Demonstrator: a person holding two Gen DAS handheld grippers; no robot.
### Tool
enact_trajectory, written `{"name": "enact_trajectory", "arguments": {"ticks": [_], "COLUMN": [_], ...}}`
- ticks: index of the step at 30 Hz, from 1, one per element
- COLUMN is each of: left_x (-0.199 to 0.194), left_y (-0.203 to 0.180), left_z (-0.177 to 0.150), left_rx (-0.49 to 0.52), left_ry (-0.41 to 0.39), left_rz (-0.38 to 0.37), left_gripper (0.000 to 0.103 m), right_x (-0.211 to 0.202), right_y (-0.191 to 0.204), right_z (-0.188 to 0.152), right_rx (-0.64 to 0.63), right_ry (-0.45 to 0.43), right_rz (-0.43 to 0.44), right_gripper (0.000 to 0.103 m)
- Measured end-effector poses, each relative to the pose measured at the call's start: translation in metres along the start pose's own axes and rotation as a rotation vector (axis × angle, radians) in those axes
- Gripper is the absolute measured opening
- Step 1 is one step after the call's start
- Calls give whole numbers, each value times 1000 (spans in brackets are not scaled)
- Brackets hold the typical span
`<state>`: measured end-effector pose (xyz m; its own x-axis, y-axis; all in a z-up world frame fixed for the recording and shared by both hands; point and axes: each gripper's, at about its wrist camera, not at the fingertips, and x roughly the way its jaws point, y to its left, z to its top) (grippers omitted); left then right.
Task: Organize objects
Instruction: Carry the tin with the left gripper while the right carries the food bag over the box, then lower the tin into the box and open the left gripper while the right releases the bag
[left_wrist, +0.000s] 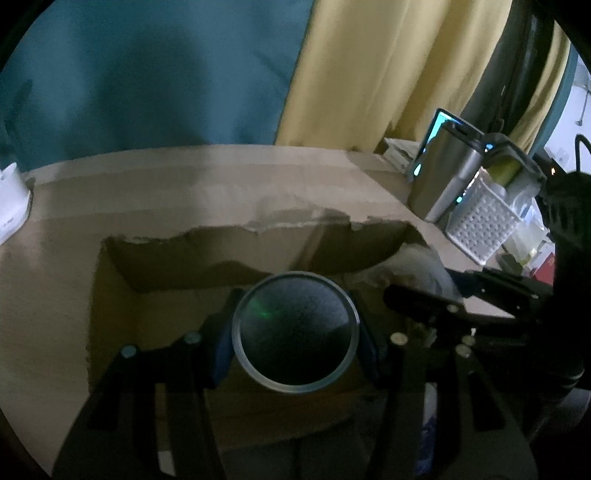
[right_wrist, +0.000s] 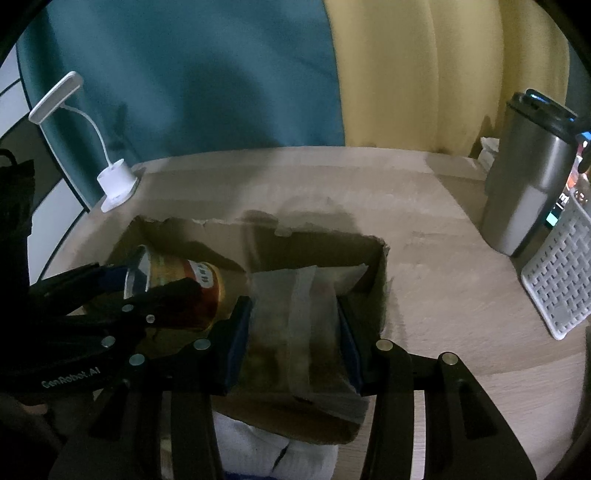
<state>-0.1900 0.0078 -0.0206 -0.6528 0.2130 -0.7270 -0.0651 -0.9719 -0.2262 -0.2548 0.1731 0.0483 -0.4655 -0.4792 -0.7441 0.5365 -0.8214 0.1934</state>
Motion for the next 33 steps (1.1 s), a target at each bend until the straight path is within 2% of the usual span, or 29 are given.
{"name": "enact_trajectory", "arguments": {"ticks": [12,21,28,33], "left_x": [14,12,5,1], "left_y": [-1,0,2,2], "left_z": [-7,-9,-10,-11], "left_rx": [-1,-13,-22,-25], "left_ry": [57,72,60,49], "left_rz": [-5,-6,0,4], "left_gripper": [56,56,58,59], "right_x": [4,5,3,-2], "right_y": [0,-1,-4,-1], "right_z": [-3,-3,-4,-5], "right_rx": [11,16,23,22], "right_ry": [22,36,39,29], "right_rz": [-4,-10,5,-2], "right_gripper": [49,50,59,61]}}
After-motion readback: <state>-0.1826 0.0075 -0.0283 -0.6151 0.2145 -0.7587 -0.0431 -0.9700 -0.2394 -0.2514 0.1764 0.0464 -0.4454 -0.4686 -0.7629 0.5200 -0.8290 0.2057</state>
